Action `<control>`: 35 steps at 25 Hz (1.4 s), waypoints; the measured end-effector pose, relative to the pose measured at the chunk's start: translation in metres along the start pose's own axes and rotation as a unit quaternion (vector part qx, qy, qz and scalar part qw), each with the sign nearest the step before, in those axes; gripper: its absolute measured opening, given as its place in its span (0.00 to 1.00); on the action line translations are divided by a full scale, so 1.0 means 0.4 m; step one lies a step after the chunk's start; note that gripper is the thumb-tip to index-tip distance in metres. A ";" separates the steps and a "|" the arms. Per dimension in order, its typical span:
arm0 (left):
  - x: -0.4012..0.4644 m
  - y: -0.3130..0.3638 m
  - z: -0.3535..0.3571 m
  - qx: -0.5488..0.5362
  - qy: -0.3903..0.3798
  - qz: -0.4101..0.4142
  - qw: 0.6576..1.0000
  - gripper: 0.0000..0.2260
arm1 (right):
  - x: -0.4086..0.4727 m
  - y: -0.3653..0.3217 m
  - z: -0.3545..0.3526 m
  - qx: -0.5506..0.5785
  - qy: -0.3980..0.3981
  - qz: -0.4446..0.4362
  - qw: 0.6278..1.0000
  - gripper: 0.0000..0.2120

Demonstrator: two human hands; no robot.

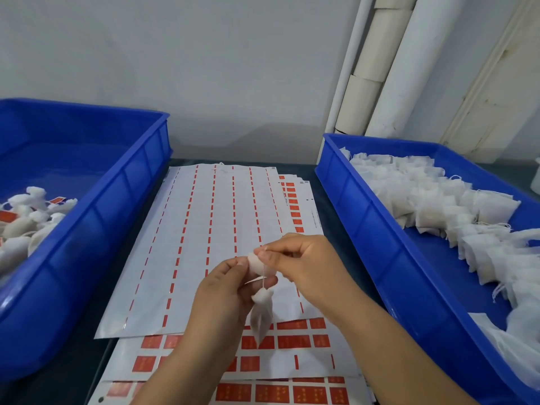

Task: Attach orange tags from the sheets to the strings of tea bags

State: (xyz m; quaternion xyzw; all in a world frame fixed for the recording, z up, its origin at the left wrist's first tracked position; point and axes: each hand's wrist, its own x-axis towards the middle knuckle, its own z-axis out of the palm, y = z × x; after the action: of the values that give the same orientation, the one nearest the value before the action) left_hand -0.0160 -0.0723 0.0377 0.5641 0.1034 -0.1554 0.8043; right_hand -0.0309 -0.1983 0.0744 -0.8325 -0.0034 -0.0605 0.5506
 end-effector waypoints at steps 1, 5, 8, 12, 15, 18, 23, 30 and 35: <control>0.001 -0.002 0.000 0.002 0.003 -0.008 1.000 0.09 | 0.002 0.001 0.000 0.007 -0.001 0.013 1.000 0.04; -0.005 -0.002 0.002 -0.014 -0.018 -0.034 0.999 0.10 | 0.009 0.005 0.001 0.038 0.011 0.050 0.998 0.07; -0.012 0.004 0.005 -0.024 -0.039 -0.048 0.998 0.10 | 0.009 0.006 0.001 0.052 0.012 0.061 0.997 0.10; -0.019 0.009 0.010 -0.032 -0.054 -0.063 0.996 0.11 | 0.010 0.014 0.003 0.057 0.016 0.072 0.996 0.10; -0.022 0.013 0.011 -0.047 -0.077 -0.074 0.993 0.11 | 0.012 0.019 0.001 0.073 0.033 0.087 0.993 0.10; -0.027 0.016 0.009 -0.059 -0.109 -0.084 0.989 0.12 | 0.012 0.019 -0.006 0.097 0.043 0.100 0.989 0.11; -0.028 0.010 0.005 -0.076 -0.150 -0.097 0.981 0.12 | 0.010 0.017 -0.012 0.115 0.051 0.111 0.986 0.06; -0.021 0.007 -0.002 -0.107 -0.183 -0.121 0.970 0.15 | 0.012 0.008 -0.014 0.109 0.039 0.117 0.986 0.05; -0.019 0.009 -0.002 -0.116 -0.148 -0.120 0.975 0.09 | 0.016 0.003 -0.011 0.111 0.026 0.119 0.986 0.03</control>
State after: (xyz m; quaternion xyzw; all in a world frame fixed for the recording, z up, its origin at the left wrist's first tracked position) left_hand -0.0217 -0.0695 0.0430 0.4209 0.0680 -0.3193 0.8463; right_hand -0.0249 -0.2034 0.0755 -0.7590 0.1038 -0.0153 0.6426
